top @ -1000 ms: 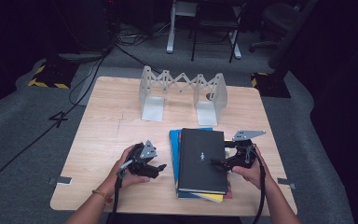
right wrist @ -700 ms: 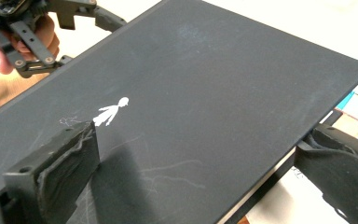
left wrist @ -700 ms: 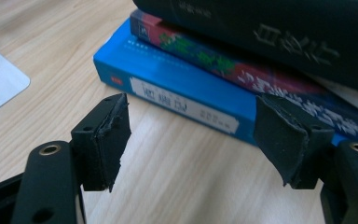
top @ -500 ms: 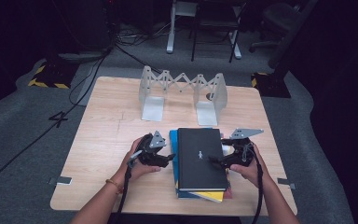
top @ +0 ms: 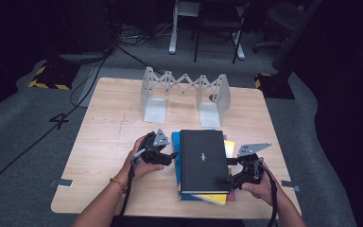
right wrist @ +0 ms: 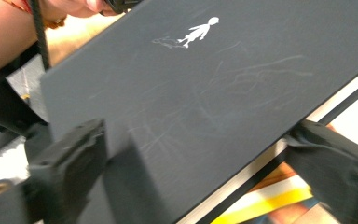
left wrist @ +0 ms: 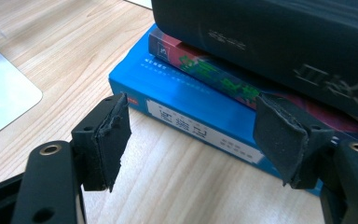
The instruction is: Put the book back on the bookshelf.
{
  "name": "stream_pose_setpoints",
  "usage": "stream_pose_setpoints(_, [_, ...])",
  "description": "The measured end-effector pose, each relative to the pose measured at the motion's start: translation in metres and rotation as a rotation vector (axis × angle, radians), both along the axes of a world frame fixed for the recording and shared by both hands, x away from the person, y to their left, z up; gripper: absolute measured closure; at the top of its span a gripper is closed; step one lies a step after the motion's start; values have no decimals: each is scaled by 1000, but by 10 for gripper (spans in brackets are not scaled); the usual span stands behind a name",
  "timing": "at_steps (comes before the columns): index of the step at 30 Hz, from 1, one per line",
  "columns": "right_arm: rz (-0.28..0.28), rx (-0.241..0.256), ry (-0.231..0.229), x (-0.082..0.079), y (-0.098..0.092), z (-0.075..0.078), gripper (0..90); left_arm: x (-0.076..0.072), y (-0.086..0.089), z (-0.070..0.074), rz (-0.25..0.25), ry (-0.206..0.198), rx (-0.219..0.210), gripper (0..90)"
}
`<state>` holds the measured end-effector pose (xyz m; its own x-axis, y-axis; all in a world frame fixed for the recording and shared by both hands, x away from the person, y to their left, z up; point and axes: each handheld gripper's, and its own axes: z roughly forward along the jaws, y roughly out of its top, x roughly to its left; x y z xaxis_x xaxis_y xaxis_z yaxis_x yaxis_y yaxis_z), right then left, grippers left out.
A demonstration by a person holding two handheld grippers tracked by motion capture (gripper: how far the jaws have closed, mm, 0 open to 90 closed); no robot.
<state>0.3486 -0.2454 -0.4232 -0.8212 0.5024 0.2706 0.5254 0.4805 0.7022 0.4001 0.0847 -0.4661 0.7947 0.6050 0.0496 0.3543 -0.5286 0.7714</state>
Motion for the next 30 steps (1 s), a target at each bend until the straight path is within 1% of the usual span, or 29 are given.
stream_pose_setpoints(1, [2, -13, -8, 2, 1, 0, 2, 2, -1, -1, -1, 2, -4, 278])
stream_pose_setpoints(3, [17, -5, -7, 5, 4, -2, 1, 5, -2, -1, 7, -3, -12, 281])
stream_pose_setpoints(5, [23, -12, -3, 6, 5, -1, 0, 7, -4, -2, 8, -6, -13, 289])
stream_pose_setpoints(7, [25, -12, -3, 6, 5, -1, 0, 9, -5, -3, 23, -9, -19, 299])
stream_pose_setpoints(8, [27, -11, -4, 7, 5, -1, 0, 10, -6, -3, 20, -4, -23, 304])
stream_pose_setpoints(10, [32, -6, -10, 7, 6, -2, 0, 13, -6, -4, 31, 3, -14, 318])
stream_pose_setpoints(12, [33, -1, -14, 8, 6, -2, 0, 16, -6, -4, 24, 11, -22, 340])
stream_pose_setpoints(15, [44, 14, -21, 10, 6, -3, 1, 17, -5, -5, 25, 11, -25, 438])
stream_pose_setpoints(16, [44, 14, -21, 10, 6, -3, 1, 18, -5, -4, 23, 9, -22, 438])
stream_pose_setpoints(17, [53, 23, -27, 13, 8, -4, 0, 20, -7, -4, 22, 0, -5, 545])
stream_pose_setpoints(19, [54, 25, -32, 14, 10, -5, 0, 21, -8, -6, 3, -3, -6, 637])
stream_pose_setpoints(20, [53, 30, -37, 15, 12, -5, 1, 21, -7, -6, -7, -1, -15, 696])
stream_pose_setpoints(21, [50, 34, -43, 16, 13, -5, 1, 22, -6, -7, -19, -8, -26, 749])
stream_pose_setpoints(22, [51, 39, -48, 17, 14, -6, 1, 22, -5, -7, -33, -11, -30, 779])
stream_pose_setpoints(24, [57, 48, -63, 17, 14, -6, 1, 22, -3, -7, -46, -28, -39, 819])
stream_pose_setpoints(25, [57, 48, -63, 17, 14, -6, 1, 22, -3, -7, -46, -28, -39, 828])
stream_pose_setpoints(26, [63, 48, -89, 16, 15, -5, 2, 22, -1, -5, -55, -38, -66, 844])
stream_pose_setpoints(29, [70, 41, -143, 13, 16, -3, 2, 23, 3, -3, -66, -55, -109, 857])
stream_pose_setpoints(30, [71, 40, -158, 12, 17, -2, 2, 23, 4, 0, -67, -62, -131, 868])
